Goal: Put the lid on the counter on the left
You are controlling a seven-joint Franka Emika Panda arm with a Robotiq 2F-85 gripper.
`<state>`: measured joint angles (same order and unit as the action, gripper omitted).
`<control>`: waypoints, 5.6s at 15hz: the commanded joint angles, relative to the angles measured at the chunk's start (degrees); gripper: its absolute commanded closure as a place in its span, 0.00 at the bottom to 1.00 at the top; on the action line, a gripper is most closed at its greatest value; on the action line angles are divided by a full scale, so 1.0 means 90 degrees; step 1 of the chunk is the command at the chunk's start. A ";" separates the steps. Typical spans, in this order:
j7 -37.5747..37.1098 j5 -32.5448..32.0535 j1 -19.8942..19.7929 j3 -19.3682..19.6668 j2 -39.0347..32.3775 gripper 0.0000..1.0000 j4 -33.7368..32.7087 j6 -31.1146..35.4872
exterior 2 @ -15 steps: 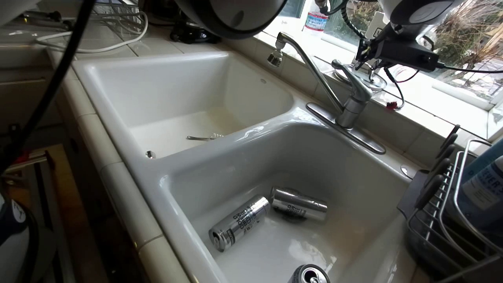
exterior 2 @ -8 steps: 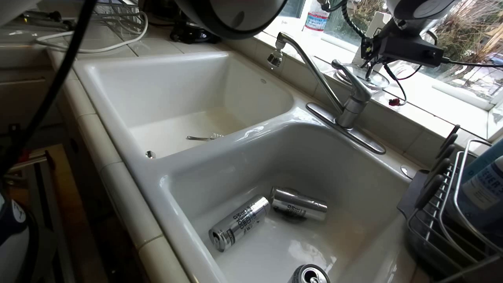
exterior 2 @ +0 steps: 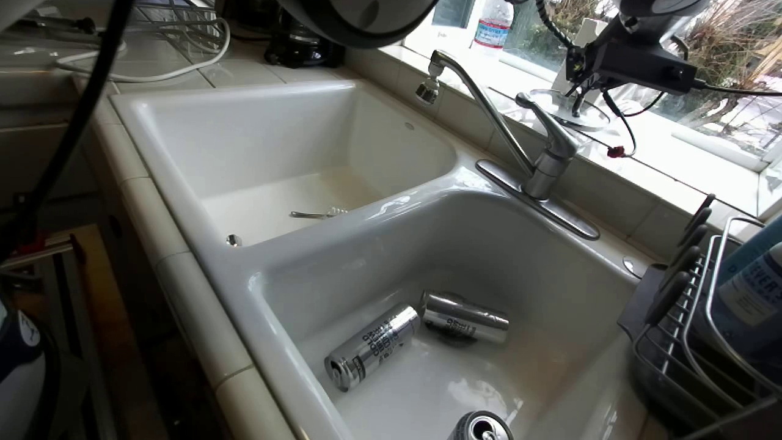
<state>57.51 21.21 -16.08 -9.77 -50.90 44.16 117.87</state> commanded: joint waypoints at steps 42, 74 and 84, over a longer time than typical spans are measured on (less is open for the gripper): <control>0.0005 0.0117 0.2407 0.1202 0.8102 0.95 0.8611 0.0255; 0.2416 0.0994 0.4000 -0.0383 0.5391 0.95 0.7275 0.0409; 0.2850 0.0449 0.3852 -0.1096 0.3824 0.95 0.6372 0.0562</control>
<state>81.31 25.89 19.76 -17.31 -14.20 103.31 122.56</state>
